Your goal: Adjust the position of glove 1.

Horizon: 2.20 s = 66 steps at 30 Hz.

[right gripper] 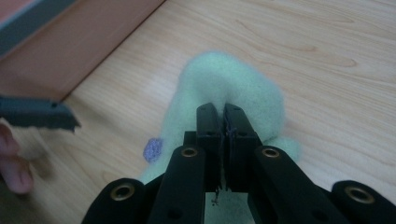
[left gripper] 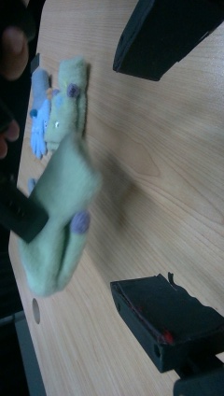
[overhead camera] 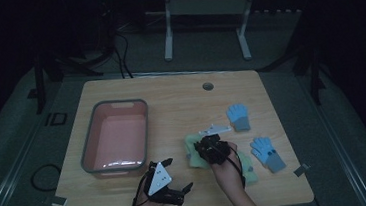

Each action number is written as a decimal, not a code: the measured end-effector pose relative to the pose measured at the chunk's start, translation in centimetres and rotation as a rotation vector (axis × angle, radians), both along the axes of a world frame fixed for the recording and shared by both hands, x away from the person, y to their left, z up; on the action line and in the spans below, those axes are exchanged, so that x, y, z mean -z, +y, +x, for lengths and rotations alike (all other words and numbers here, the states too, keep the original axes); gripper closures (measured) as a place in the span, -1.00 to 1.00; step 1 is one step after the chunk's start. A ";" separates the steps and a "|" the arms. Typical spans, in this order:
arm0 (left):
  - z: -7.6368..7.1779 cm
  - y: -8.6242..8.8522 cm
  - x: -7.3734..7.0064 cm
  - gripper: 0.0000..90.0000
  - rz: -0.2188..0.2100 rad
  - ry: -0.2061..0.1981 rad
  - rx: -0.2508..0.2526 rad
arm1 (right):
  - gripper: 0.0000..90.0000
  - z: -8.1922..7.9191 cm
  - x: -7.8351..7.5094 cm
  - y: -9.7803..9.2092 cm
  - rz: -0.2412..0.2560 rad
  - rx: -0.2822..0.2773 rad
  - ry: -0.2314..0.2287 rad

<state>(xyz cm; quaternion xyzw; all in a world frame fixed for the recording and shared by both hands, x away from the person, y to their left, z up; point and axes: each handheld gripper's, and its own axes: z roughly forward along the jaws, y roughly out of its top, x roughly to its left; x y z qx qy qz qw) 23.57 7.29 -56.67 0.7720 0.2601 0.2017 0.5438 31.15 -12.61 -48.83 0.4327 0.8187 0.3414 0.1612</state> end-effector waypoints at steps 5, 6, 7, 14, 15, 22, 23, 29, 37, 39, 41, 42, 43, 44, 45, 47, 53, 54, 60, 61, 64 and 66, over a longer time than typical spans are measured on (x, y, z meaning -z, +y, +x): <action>0.0 0.0 0.0 -1.00 0.002 -0.004 0.002 | 0.92 -1.5 1.0 0.5 -0.027 0.003 -0.005; 0.0 0.0 0.0 -1.00 0.001 -0.004 0.002 | 0.92 -1.6 1.2 0.6 -0.037 -0.001 -0.005; 0.0 0.0 0.0 -1.00 0.003 -0.005 0.002 | 0.92 -1.8 1.5 0.8 -0.054 -0.003 -0.008; 0.0 0.0 0.0 -1.00 0.001 -0.003 0.005 | 0.90 -1.2 3.8 1.5 -0.075 0.003 0.037; 0.0 0.0 0.0 -1.00 0.002 -0.002 0.006 | 0.89 -1.1 4.1 1.5 -0.074 0.002 0.050; 0.0 0.0 0.0 -1.00 0.001 0.000 0.007 | 0.70 -0.4 5.4 1.4 -0.069 -0.018 0.067; 0.0 0.0 0.0 -1.00 0.001 0.001 0.008 | 0.69 -0.3 5.5 1.3 -0.077 -0.040 0.053; 0.1 0.0 0.0 -1.00 -0.004 0.007 0.008 | 0.66 0.6 5.6 0.9 -0.081 -0.083 0.040; 0.1 0.0 0.0 -1.00 -0.004 0.007 0.009 | 0.47 0.4 3.5 -0.2 -0.057 -0.119 0.033; 0.1 0.0 0.0 -1.00 -0.003 0.005 0.010 | 0.46 0.3 3.1 -0.7 -0.050 -0.114 0.023; 0.1 0.0 0.0 -1.00 -0.003 0.006 0.010 | 0.46 0.2 2.7 -1.3 -0.043 -0.117 0.019; 0.1 0.0 0.0 -1.00 -0.003 0.006 0.010 | 0.45 0.1 1.7 -2.7 -0.049 -0.109 -0.001; 0.1 0.0 0.0 -1.00 -0.003 0.006 0.011 | 0.45 0.0 1.4 -3.2 -0.050 -0.110 -0.010; 0.1 0.0 0.0 -1.00 -0.002 0.005 0.011 | 0.45 0.0 1.1 -3.8 -0.048 -0.107 -0.013; 0.1 0.0 0.0 -1.00 -0.002 0.006 0.011 | 0.44 -0.1 0.9 -4.4 -0.046 -0.098 -0.017; 0.1 0.0 0.0 -1.00 -0.002 0.008 0.009 | 0.44 -0.3 0.6 -5.5 -0.039 -0.093 -0.018; 0.1 0.0 0.0 -1.00 -0.002 0.006 0.008 | 0.43 -1.3 0.5 -8.5 -0.066 -0.084 -0.017; 0.1 0.0 0.0 -1.00 -0.002 0.007 0.008 | 0.43 -1.4 0.6 -9.0 -0.069 -0.079 -0.016; 0.1 0.0 0.0 -1.00 -0.002 0.007 0.007 | 0.44 -2.7 1.3 -11.9 -0.088 -0.060 0.008; 0.1 0.0 0.0 -1.00 -0.002 0.007 0.005 | 0.44 -2.8 1.5 -12.3 -0.090 -0.058 0.009; 0.1 0.0 0.0 -1.00 -0.002 0.008 0.005 | 0.44 -3.2 2.2 -13.4 -0.086 -0.053 0.027; 0.1 0.0 0.0 -1.00 -0.003 0.009 0.005 | 0.44 -3.4 2.9 -13.9 -0.104 -0.054 0.033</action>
